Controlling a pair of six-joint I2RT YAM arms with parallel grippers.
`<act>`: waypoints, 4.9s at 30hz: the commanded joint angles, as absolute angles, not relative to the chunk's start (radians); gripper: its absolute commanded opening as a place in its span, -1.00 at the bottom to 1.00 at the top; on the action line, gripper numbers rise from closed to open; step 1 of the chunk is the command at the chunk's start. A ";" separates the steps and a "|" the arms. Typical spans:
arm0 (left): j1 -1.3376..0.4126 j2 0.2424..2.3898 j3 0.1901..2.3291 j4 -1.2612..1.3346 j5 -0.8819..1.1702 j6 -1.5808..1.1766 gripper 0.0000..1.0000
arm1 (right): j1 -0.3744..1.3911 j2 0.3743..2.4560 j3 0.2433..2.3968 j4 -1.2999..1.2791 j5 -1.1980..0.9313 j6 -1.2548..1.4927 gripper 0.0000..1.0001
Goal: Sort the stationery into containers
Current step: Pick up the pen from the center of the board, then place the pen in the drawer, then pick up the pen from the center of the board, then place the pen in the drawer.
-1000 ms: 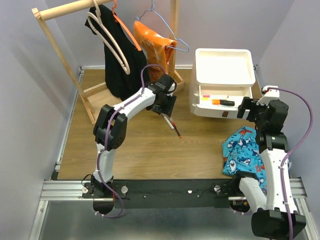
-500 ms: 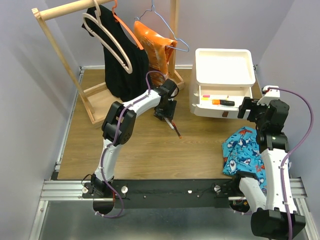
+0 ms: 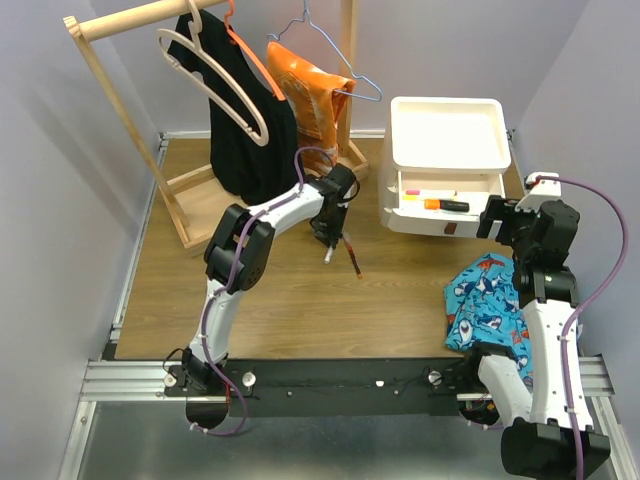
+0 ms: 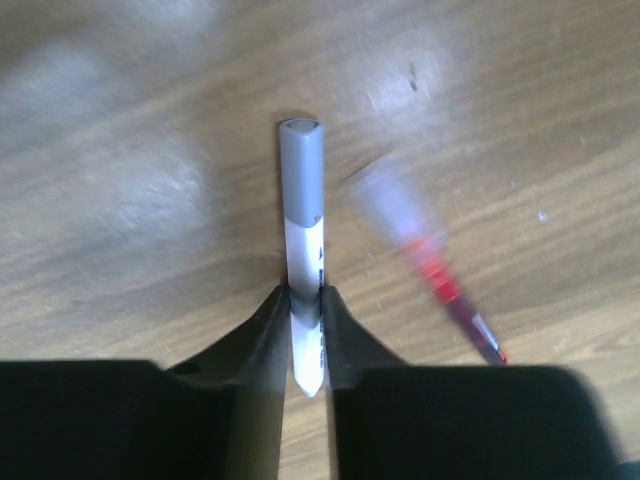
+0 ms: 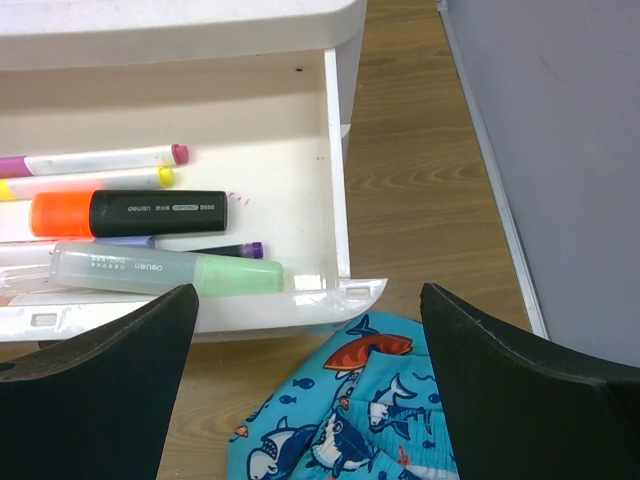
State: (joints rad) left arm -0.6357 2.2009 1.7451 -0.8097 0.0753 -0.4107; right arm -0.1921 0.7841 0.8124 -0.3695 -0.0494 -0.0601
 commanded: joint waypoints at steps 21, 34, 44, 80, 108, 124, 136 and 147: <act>-0.726 1.701 1.773 -0.816 0.251 0.193 -1.00 | -0.201 0.756 0.799 -0.341 -0.078 -0.034 0.99; -0.807 1.856 2.190 -0.654 0.520 0.311 -1.00 | -0.201 0.749 0.824 -0.351 -0.071 -0.038 0.99; -0.856 2.077 2.319 -0.652 0.546 0.400 -0.74 | -0.201 0.723 0.835 -0.380 -0.052 -0.046 0.99; -0.736 1.926 1.637 -0.715 0.147 -0.442 0.04 | -0.202 0.663 0.865 -0.502 -0.209 -0.025 0.96; -0.787 2.255 1.663 -0.738 0.109 -0.400 -0.92 | -0.204 0.607 0.910 -0.555 -0.097 -0.055 0.98; -0.680 1.753 1.779 -0.902 0.124 -0.086 -1.00 | -0.204 0.649 0.916 -0.500 -0.046 -0.064 0.99; -0.773 2.057 2.501 -0.821 0.416 0.474 -1.00 | -0.204 0.676 0.865 -0.480 -0.173 -0.167 0.48; -0.867 2.131 2.382 -0.703 0.443 0.663 -1.00 | -0.204 0.710 0.890 -0.495 -0.219 -0.170 0.69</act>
